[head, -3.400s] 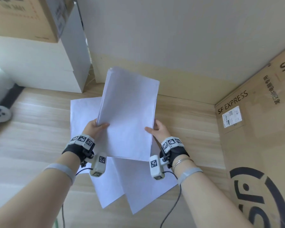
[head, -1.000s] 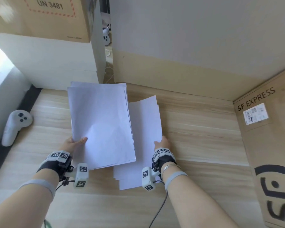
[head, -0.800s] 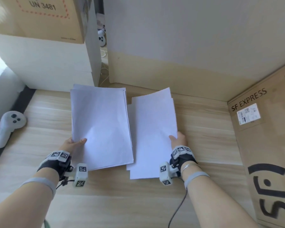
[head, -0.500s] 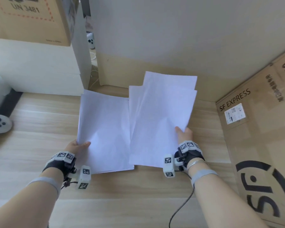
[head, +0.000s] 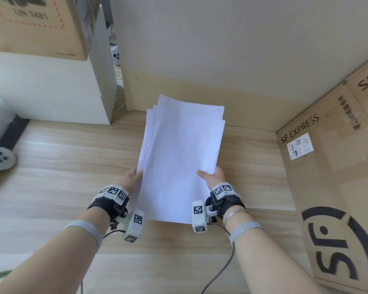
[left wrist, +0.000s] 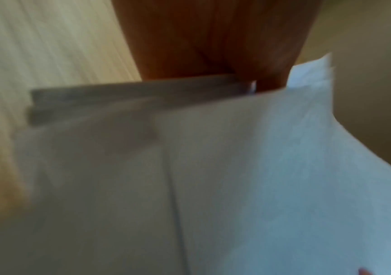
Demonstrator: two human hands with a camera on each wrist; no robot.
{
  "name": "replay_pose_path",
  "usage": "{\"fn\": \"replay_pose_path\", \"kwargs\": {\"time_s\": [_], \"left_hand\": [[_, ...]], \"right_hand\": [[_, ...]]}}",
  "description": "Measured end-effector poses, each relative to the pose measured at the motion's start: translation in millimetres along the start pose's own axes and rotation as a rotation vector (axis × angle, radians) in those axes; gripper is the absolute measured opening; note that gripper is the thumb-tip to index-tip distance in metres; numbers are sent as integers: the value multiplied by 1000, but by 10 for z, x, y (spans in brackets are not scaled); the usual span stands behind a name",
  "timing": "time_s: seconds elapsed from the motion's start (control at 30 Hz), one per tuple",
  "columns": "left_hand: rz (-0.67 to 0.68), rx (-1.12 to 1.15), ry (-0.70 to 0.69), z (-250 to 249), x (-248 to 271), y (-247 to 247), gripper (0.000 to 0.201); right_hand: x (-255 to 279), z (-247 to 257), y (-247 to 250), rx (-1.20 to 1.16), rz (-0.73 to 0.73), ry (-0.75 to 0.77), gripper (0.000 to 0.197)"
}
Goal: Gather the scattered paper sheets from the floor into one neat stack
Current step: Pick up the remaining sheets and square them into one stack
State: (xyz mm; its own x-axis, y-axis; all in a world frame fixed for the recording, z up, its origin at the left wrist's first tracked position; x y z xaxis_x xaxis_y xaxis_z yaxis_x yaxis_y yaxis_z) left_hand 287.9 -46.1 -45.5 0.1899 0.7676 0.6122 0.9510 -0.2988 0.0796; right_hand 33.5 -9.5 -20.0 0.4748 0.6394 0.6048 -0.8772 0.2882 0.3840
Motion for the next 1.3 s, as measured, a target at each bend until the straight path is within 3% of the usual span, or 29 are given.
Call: {"fn": "replay_pose_path", "kwargs": {"time_s": [0.03,0.1,0.13,0.23,0.33,0.4,0.67,0.83,0.97,1.1,1.17,1.3], "left_hand": [[51,98,-31,-72,24,-31,39],[108,134,-121,-266,58,-57,27],[84,72,-192,-365,49,-53,23],[-64,-8,-363,-691,66,-112,40],[-168,1,-427,-867,110,-163,38],[-159,12,-452,-924,143,-204,40],[-134,189,-563,-1171,279,-243,75],[-188,294,-762,-1546,504,-208,62],[-251,256,-827,-1753,528,-223,35],[-351,275,-807,-1892,474,-242,8],[-418,261,-795,-1913,438,-237,16],[-518,183,-782,-1893,376,-213,27]], "right_hand": [[26,57,65,-31,-36,34,39],[81,169,159,-108,-80,107,37],[113,227,189,-140,-91,142,37],[207,387,260,-214,-90,204,37],[251,481,327,-247,-93,217,35],[266,502,371,-247,-85,211,36],[381,691,507,-350,-44,336,50],[598,1086,627,-585,-38,510,34],[584,1301,662,-588,-120,456,55],[546,1385,717,-529,-218,447,28],[546,1385,744,-540,-243,516,19],[538,1347,711,-520,-205,563,23]]}}
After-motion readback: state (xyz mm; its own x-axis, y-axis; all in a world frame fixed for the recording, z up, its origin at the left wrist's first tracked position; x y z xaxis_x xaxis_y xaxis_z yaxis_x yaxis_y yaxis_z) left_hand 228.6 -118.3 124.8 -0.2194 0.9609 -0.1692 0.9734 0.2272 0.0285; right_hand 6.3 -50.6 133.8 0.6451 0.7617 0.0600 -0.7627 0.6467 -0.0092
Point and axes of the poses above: each hand's wrist, its own x-axis away from the middle knuckle, its own y-axis out of the back of the hand, z = x × y, the point moved 5 cm from there along -x, towards the middle knuckle, and after that the axes turned 6 degrees about -y, right-handed, at the moved point
